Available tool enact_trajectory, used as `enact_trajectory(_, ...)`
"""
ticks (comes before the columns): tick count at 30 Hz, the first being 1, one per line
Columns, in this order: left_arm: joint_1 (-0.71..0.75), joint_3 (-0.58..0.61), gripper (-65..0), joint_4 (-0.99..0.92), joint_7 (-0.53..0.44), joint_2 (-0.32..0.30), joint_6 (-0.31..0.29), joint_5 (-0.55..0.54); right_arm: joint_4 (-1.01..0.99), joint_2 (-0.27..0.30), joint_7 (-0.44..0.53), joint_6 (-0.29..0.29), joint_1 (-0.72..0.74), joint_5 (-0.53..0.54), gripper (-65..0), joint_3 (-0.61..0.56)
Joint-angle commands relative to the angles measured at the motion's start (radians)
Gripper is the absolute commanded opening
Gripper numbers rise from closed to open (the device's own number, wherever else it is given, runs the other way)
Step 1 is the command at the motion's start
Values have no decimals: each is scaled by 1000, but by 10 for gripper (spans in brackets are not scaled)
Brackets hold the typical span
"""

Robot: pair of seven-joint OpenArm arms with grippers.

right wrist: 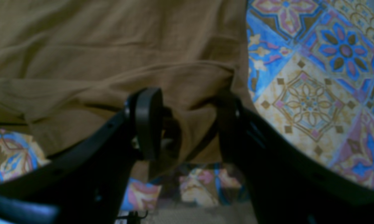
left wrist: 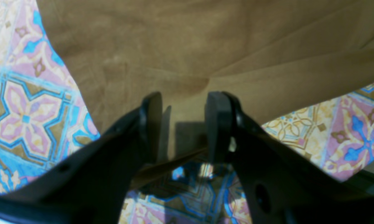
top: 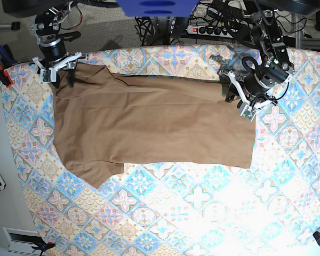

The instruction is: Layout the t-shirt on the table in an organized manner, then fold the t-shirt properly

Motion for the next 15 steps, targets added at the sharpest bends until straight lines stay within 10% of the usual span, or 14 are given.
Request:
enact_trajectory(1,-7,-4,-412,17,-18,-6,1,-12,6,7,26,2,-2,22,-384,2)
enact_trajectory(15,-18,-4,-412,16,-18,-6,1,-11,-4,7,26,2,-24,22,-384,1)
